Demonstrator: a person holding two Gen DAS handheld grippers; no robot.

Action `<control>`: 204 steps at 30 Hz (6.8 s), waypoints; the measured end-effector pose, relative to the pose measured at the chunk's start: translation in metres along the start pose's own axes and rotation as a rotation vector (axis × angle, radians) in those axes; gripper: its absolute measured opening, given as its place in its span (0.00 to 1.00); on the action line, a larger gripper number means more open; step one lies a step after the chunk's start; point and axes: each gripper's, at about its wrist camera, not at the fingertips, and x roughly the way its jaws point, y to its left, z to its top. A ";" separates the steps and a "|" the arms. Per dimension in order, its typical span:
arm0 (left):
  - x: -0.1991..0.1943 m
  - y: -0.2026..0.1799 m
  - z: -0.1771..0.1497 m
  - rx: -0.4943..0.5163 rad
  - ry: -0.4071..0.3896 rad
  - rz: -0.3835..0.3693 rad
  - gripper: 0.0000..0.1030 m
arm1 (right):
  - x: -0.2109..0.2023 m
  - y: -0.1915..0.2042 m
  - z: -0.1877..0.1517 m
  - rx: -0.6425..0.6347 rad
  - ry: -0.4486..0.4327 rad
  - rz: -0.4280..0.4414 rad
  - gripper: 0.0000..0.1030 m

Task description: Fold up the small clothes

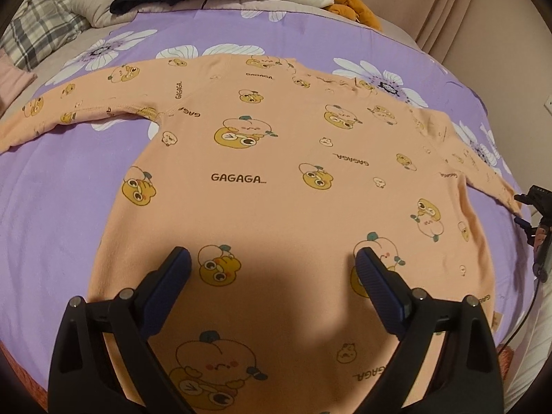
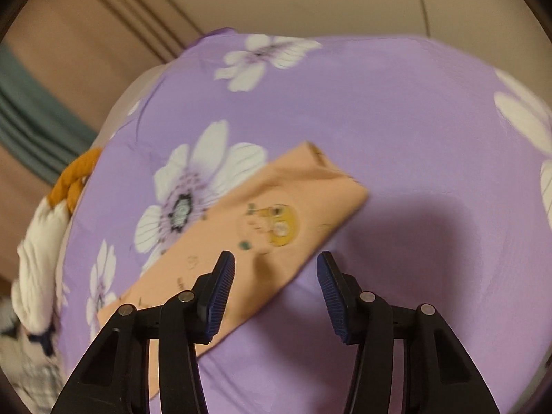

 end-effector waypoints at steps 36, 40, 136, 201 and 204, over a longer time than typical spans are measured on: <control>-0.045 -0.004 0.031 -0.066 -0.100 -0.054 0.94 | -0.077 0.141 -0.051 -0.531 -0.168 0.342 0.05; -0.050 -0.001 0.033 -0.078 -0.109 -0.047 0.94 | -0.065 0.177 -0.089 -0.664 -0.056 0.411 0.05; -0.032 0.021 0.179 -0.210 -0.219 0.073 0.05 | 0.015 0.188 -0.154 -0.752 0.317 0.341 0.54; 0.053 0.129 0.122 -0.299 0.055 0.074 0.13 | 0.038 0.204 -0.194 -0.857 0.372 0.243 0.21; 0.053 0.129 0.121 -0.250 0.053 0.053 0.14 | 0.036 0.204 -0.196 -0.864 0.360 0.233 0.21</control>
